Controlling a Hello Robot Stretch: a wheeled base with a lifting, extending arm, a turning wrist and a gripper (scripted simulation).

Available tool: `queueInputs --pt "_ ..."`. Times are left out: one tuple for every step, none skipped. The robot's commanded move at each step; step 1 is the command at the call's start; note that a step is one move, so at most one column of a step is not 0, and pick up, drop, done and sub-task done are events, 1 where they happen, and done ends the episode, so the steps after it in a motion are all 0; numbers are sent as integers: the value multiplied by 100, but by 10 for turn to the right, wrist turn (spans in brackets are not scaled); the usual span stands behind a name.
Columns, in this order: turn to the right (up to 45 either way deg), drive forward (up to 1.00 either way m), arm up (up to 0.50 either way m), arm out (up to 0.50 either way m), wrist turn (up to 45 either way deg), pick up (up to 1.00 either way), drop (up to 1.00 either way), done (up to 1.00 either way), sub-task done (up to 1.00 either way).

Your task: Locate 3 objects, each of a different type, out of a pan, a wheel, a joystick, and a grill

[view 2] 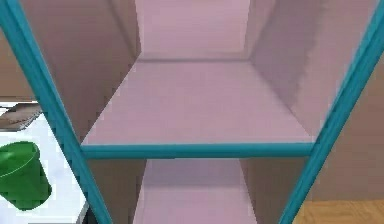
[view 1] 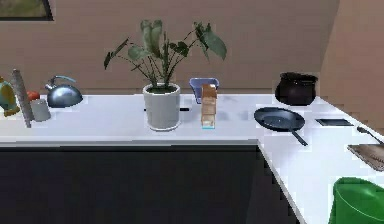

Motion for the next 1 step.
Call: queueInputs --pt "0 5 0 0 0 0 0 0 0"
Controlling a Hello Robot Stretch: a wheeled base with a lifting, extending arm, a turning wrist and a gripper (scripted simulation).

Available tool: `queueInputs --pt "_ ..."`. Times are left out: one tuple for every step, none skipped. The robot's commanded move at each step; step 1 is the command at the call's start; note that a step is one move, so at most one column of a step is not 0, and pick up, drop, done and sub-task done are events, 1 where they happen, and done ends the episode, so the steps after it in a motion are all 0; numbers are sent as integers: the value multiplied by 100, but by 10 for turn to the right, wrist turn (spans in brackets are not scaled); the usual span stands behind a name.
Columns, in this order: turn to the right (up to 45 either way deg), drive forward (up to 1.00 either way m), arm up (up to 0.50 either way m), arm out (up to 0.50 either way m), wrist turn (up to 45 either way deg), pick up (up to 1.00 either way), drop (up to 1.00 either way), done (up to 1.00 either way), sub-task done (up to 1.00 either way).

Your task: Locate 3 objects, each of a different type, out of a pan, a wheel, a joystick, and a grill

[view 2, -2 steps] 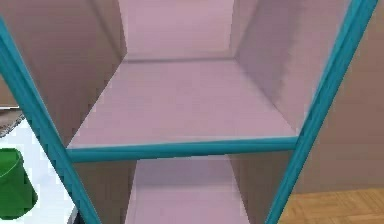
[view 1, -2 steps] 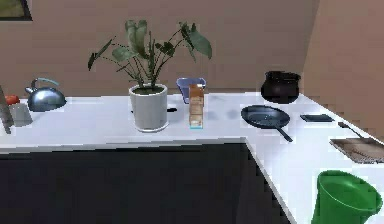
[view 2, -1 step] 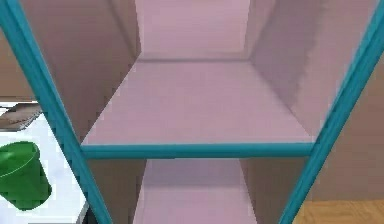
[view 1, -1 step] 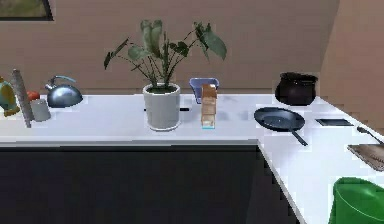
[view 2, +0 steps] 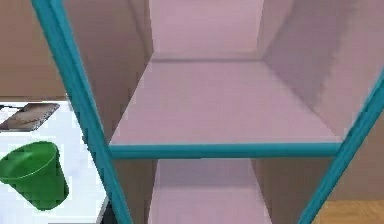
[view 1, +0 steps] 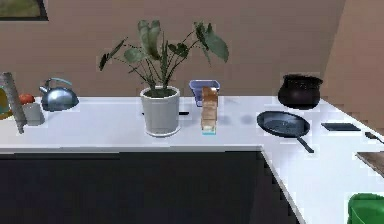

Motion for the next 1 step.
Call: queueInputs --pt "240 0 0 0 0 0 0 0 0"
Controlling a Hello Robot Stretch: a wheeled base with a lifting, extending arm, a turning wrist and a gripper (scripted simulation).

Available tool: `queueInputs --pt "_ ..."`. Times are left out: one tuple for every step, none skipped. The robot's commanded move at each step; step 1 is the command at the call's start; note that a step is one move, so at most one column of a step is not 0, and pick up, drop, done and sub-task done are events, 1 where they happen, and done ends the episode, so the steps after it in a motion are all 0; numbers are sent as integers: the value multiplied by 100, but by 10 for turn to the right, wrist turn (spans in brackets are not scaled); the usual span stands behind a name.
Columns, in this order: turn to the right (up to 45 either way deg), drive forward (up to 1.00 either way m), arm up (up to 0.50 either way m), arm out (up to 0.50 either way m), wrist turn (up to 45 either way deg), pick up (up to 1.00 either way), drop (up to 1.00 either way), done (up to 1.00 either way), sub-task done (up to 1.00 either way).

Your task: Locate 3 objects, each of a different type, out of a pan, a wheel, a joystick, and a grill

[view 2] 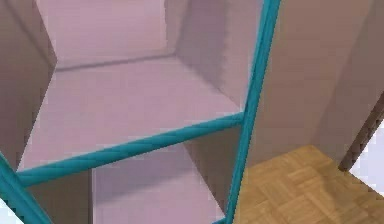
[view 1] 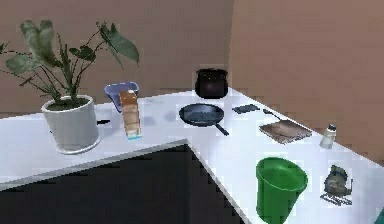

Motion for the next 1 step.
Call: queueInputs --pt "0 0 0 0 0 0 0 0 100"
